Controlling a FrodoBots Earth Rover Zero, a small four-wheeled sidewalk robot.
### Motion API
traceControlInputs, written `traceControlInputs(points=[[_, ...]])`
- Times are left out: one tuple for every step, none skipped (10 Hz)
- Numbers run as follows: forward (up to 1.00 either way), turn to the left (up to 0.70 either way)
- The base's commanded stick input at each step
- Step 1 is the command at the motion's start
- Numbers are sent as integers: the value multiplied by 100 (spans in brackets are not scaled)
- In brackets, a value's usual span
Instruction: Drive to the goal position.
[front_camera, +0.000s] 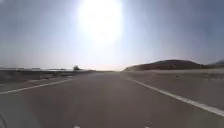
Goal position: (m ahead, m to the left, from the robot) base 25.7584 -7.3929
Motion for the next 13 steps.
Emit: traceControlInputs(points=[[100,0],[100,0],[100,0],[100,0],[100,0],[100,0],[100,0],[100,0],[100,0],[100,0],[100,0],[100,0],[100,0]])
